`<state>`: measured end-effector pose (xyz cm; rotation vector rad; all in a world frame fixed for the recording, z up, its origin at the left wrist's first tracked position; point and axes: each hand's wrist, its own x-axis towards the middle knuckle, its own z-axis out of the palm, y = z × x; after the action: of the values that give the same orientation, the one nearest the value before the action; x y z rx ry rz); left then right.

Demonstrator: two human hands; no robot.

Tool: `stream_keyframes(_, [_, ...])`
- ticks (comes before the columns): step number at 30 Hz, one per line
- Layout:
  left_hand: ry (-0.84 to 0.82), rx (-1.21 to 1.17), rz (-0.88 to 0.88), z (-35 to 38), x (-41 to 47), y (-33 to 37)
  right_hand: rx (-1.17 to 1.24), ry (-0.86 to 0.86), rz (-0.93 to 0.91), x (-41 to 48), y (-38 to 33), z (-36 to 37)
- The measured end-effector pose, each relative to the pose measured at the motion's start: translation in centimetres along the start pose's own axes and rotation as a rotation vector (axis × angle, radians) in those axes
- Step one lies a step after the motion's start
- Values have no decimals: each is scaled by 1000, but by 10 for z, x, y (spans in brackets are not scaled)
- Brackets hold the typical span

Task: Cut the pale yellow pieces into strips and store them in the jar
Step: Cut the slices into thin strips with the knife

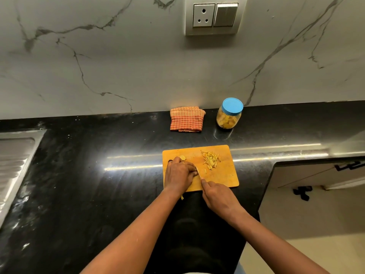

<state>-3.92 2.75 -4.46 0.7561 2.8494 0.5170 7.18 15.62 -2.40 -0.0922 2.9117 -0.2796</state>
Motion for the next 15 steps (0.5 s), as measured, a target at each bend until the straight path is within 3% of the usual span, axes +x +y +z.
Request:
stream_keyframes(5, [-10,18,-5,-3,-1,2,-101,-2,1,19,0,-2])
stream_keyframes(15, [8,-33,-43,0,-1,0,47,73,74,11,26,-5])
